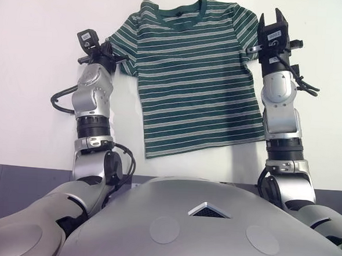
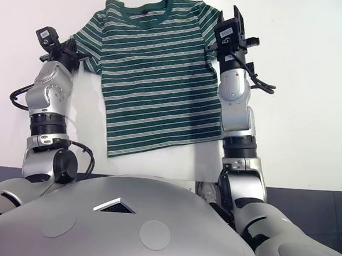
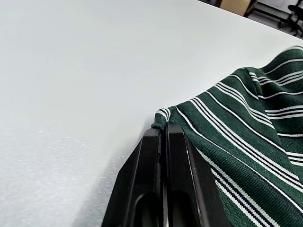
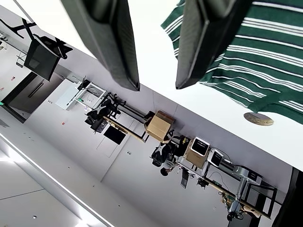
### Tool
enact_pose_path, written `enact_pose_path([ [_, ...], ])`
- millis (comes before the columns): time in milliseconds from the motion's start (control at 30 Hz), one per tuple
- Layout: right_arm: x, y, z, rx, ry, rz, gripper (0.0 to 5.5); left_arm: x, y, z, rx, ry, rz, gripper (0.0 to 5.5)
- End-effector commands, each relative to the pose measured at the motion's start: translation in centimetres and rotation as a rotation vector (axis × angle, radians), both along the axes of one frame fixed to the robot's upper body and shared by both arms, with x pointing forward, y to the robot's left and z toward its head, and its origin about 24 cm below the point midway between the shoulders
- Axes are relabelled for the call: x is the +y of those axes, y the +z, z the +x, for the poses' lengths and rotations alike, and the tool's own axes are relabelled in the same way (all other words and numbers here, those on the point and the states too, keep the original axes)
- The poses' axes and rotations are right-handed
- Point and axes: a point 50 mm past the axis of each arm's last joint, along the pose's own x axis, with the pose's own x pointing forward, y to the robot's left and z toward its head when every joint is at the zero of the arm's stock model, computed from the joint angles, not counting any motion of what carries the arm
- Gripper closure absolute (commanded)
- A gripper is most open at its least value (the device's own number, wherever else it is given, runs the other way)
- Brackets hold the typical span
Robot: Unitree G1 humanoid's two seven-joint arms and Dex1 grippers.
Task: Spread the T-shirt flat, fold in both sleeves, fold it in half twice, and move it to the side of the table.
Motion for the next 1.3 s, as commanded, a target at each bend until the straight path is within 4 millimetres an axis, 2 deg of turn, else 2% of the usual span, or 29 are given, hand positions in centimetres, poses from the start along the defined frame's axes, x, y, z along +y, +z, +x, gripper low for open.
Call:
enact_pose_path([
  [33,0.1,0.6,0.5,-0.030,0.000,-0.010,4.10,-0.8,0.8,-0.2,-0.016,-0.044,0.052,5.48],
  [167,-0.1,0.5,0.5,-0.033,-0.010,-0.016,4.10,-2.5,3.8,-1.2,-0.119,-0.172,0.160,5.48],
  [300,-0.1,0.4,0.5,-0.038,-0.017,-0.015,4.10,-5.0,5.3,-1.2,-0.184,-0.310,0.239,5.48],
  [367,-0.1,0.5,0.6,-0.041,-0.019,-0.015,4.10,-7.5,5.2,-1.3,-0.191,-0.441,0.249,5.48],
  [467,0.0,0.6,0.9,-0.047,-0.020,-0.011,4.10,-11.9,3.9,-1.0,-0.154,-0.579,0.199,5.48],
  [567,0.4,0.7,1.1,-0.053,-0.015,-0.005,4.10,-13.7,3.4,-0.4,-0.132,-0.623,0.150,5.48],
  [600,0.4,0.7,1.1,-0.054,-0.013,-0.004,4.10,-13.7,3.6,-0.2,-0.138,-0.618,0.145,5.48],
  [733,0.1,0.7,1.1,-0.057,-0.028,0.001,4.10,-13.4,4.0,0.1,-0.157,-0.611,0.164,4.42],
  [867,-1.3,0.1,1.5,-0.020,-0.151,0.079,4.10,-13.6,6.3,0.3,-0.287,-0.606,0.153,3.78],
  [933,-2.3,-0.4,2.0,0.020,-0.235,0.142,4.10,-13.7,7.2,0.6,-0.351,-0.629,0.172,3.73],
  [1000,-2.7,-0.3,2.6,0.026,-0.270,0.175,4.10,-13.5,6.5,1.4,-0.337,-0.666,0.310,3.73],
  [1067,-2.4,-0.4,3.0,0.029,-0.264,0.186,4.10,-13.5,5.4,2.6,-0.309,-0.723,0.521,3.73],
  [1167,-1.3,-1.0,3.0,0.051,-0.233,0.192,4.10,-13.3,3.8,4.9,-0.300,-0.820,0.954,3.73],
  [1233,-0.4,-1.6,2.8,0.073,-0.201,0.192,4.10,-12.1,3.1,5.9,-0.282,-0.829,1.171,3.73],
  [1300,0.1,-2.0,2.6,0.089,-0.183,0.190,4.10,-10.7,2.7,6.6,-0.254,-0.808,1.272,3.73],
])
